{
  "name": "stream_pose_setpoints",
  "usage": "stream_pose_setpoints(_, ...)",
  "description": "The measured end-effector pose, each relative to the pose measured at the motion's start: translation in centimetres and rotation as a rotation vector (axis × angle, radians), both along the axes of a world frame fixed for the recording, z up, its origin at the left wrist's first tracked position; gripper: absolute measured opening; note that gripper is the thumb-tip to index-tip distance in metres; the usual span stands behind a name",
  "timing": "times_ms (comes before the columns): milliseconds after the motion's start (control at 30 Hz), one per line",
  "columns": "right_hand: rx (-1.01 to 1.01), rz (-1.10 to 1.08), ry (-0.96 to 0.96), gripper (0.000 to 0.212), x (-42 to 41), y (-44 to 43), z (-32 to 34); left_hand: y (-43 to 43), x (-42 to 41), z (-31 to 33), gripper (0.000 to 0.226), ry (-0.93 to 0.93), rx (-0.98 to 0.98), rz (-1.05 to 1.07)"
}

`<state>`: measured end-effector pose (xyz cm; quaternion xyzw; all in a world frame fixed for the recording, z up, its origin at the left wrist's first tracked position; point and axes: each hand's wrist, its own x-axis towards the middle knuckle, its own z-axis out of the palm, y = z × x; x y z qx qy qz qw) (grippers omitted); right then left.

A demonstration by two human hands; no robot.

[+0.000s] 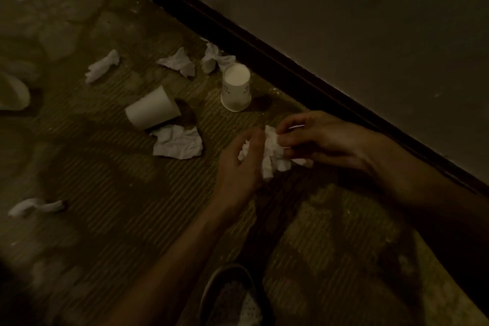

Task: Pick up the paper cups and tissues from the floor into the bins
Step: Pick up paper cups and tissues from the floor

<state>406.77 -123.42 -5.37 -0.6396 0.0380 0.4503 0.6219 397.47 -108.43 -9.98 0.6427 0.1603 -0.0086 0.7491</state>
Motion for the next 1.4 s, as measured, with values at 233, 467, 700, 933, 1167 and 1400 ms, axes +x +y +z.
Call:
stream_pose_setpoints(233,0.067,0.065,-0.031,0.018,-3.4,10.2,-2.4,5.2,-2.9,0.9,0.040,0.111,-0.041,0.255)
stream_pose_setpoints(467,-0.318,0.428,-0.586,0.028,-3.4,16.5,-4.9,11.8,-4.8,-1.3,0.035,0.269,0.104,0.482)
stream_pose_setpoints(700,-0.596,0.762,-0.779,0.043,-3.7,18.7,-8.8,14.9,-5.1,-2.7,0.032,0.290,0.080,0.492)
stream_pose_setpoints(933,-0.513,0.602,-0.895,0.045,-4.3,18.1,-9.2,15.6,-4.7,-3.8,0.054,0.321,0.101,0.494)
stream_pose_setpoints(1167,-0.191,0.015,-0.075,0.030,-3.8,19.9,-6.3,15.2,-4.1,-4.4,0.064,0.305,0.058,0.467)
stream_pose_setpoints(1400,0.178,0.022,0.237,0.037,-4.4,21.1,-5.4,16.0,-3.3,-3.8,0.025,0.219,0.095,0.354)
